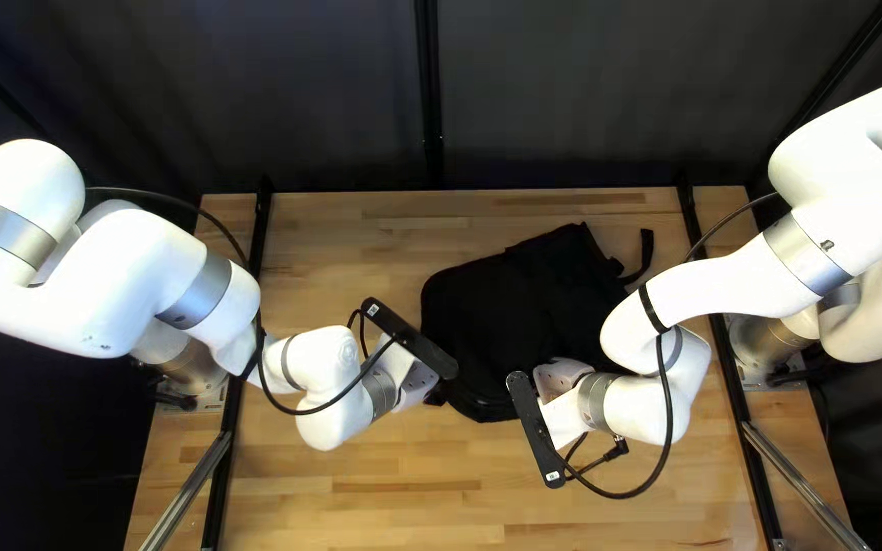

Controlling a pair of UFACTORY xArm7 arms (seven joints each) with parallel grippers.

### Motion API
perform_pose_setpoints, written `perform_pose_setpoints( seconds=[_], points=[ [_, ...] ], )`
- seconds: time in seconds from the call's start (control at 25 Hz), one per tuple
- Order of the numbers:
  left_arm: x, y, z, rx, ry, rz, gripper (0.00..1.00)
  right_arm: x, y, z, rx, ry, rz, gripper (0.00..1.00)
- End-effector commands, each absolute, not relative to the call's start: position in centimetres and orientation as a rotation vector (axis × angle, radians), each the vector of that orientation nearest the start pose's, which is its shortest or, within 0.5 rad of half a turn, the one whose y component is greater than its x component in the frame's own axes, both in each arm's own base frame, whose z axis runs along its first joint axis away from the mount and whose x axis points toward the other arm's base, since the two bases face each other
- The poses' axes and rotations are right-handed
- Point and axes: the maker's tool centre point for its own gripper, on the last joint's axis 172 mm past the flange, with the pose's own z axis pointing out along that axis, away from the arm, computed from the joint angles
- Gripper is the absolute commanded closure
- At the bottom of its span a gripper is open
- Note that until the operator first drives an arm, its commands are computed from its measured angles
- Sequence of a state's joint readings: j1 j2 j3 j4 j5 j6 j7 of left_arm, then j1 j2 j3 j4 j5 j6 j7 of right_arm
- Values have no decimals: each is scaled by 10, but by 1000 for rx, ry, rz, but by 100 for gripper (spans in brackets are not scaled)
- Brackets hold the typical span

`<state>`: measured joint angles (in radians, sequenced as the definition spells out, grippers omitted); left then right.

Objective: Remove a lunch box from a kids backpack

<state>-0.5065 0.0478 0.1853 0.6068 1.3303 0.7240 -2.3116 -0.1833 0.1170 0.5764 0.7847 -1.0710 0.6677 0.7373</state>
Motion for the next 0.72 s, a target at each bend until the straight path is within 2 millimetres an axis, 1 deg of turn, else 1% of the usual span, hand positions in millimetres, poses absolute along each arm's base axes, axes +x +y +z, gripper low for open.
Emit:
perform_pose_setpoints(
  seconds=[0.04,0.28,0.56,0.72],
  points=[
    [431,-10,84,-2400,-1124,-963,100,481,108,99,-3437,-910,-647,100],
    [421,4,84,-2393,-1151,-943,100,484,110,97,-3427,-924,-646,100],
    [415,15,79,-2388,-1178,-926,100,489,115,94,-3416,-939,-645,100],
    [413,20,79,-2388,-1189,-917,100,491,119,90,-3408,-953,-645,100]
  ],
)
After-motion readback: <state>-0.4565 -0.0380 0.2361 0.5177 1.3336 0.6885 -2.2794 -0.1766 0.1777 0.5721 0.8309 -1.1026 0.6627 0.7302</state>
